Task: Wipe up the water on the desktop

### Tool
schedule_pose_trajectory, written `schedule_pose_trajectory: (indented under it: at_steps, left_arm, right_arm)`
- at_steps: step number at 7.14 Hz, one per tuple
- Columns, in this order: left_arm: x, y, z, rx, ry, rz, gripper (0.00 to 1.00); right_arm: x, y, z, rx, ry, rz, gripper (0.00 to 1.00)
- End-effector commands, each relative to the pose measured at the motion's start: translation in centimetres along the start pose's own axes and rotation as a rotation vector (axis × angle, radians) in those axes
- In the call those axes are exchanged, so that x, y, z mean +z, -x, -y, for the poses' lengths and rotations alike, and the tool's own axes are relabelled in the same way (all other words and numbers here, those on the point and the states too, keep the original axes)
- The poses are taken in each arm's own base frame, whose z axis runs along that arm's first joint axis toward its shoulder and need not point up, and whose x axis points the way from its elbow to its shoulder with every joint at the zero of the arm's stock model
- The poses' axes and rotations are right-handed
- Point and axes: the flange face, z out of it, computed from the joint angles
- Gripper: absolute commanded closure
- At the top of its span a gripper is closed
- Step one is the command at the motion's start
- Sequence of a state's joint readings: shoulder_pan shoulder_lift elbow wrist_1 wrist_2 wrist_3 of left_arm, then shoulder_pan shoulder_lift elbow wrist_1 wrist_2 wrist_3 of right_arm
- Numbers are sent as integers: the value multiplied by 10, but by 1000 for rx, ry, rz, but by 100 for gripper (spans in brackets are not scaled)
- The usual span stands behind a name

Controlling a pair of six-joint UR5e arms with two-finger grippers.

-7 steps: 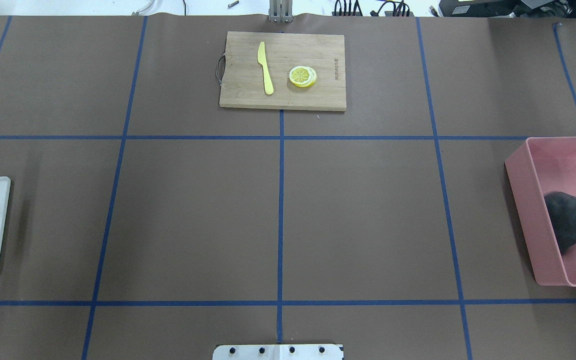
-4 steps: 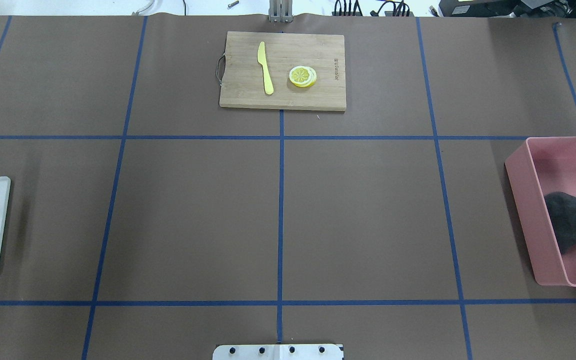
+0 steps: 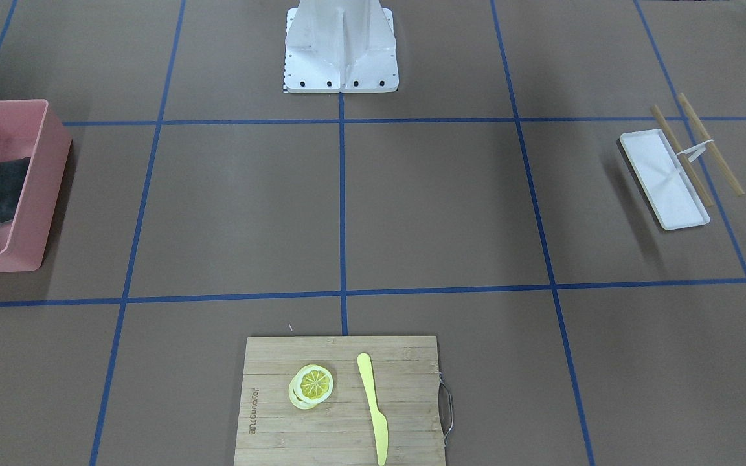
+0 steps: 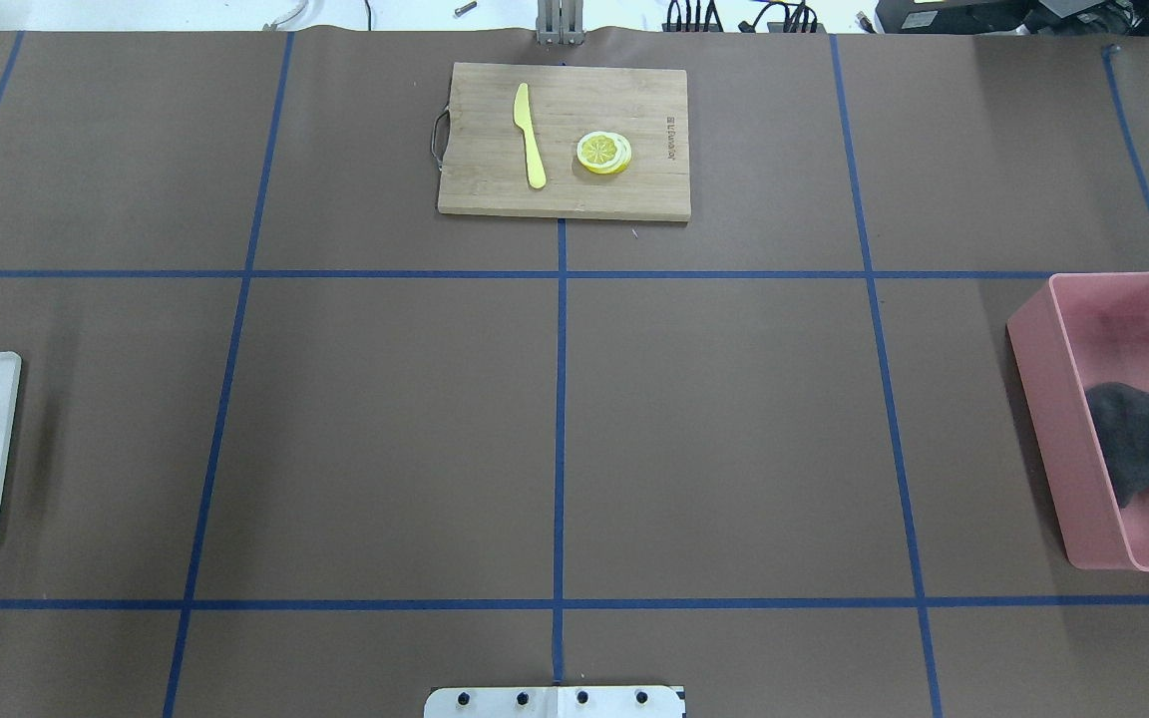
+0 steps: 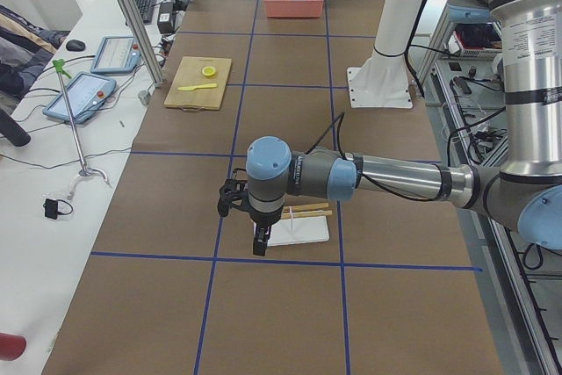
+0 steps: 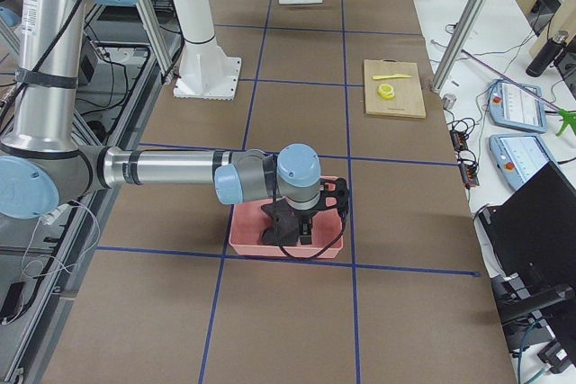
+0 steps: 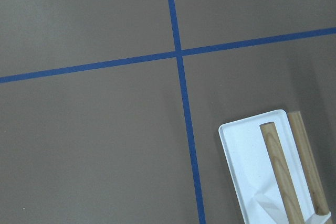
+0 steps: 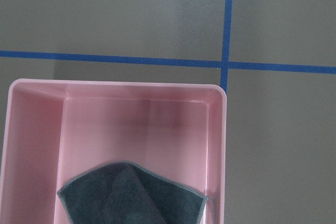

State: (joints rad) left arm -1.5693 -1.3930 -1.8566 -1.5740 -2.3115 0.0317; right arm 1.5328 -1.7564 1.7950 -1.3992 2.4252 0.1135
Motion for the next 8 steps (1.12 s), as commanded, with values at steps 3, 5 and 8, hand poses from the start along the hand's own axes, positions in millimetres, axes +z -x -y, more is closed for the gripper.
schedule_pose_trajectory:
  at_steps: [3,5,8]
  left_arm:
    - [3,3,0,-29,0,-5,2]
    - [0,-1,4,-15,-10,-5,2]
    - [-2,-13,8,-14,-15,-122,2]
  right_arm:
    - [-1,-2,1,-81,-3,-54,0]
    - [4,-2,-3,-107,14,-54,0]
    - [3,4,2,-118,12,-27,0]
